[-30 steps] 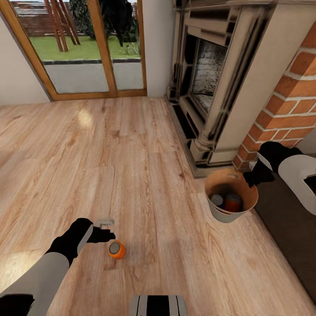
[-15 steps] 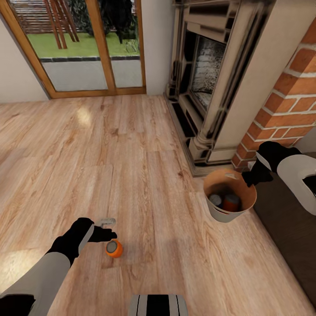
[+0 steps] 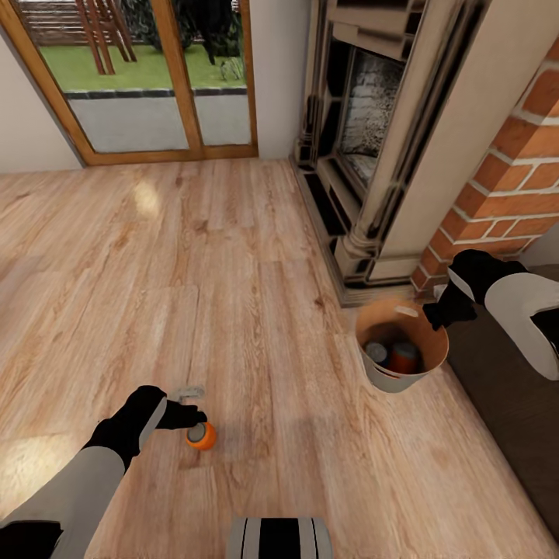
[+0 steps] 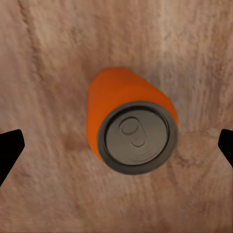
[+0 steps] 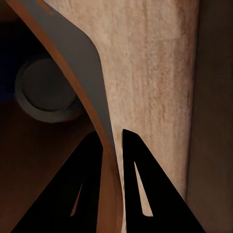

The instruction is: Put the three can of soda from the living room inside the tash can in the kitchen.

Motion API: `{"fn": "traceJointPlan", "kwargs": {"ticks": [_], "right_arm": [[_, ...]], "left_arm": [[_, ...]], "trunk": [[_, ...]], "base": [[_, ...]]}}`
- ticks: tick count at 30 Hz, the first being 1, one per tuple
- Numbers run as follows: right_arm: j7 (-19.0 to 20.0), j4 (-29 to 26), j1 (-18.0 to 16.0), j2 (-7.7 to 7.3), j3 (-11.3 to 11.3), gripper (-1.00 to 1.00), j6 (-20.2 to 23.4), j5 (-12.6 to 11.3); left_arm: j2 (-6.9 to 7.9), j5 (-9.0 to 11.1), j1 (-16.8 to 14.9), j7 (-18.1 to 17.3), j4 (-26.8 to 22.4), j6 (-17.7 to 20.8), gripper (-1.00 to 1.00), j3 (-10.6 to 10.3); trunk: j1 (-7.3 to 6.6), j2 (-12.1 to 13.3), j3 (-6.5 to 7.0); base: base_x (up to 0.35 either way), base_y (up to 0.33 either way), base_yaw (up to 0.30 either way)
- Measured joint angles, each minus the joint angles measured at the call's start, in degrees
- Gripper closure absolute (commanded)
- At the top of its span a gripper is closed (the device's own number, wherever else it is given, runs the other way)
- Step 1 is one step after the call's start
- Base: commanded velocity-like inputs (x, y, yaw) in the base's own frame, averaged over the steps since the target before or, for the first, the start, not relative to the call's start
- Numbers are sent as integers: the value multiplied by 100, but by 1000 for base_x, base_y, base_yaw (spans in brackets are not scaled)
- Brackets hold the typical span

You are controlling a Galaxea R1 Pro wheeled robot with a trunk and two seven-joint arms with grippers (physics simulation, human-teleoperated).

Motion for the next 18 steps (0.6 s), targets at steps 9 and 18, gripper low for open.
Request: {"fn": "traceJointPlan", "kwargs": {"ticks": [9, 18], "right_arm": [[1, 1, 0, 7, -34, 100, 5, -29], [1, 1, 0, 10, -25, 100, 3, -19]], "left_arm": [[-4, 1, 0, -9, -43, -5, -100, -4], [-5, 11, 0, -15, -65, -4, -100, 0]], "trunk": [[7, -5, -131], [6, -5, -152]], "base": [[6, 0, 0], [50, -4, 0]]}}
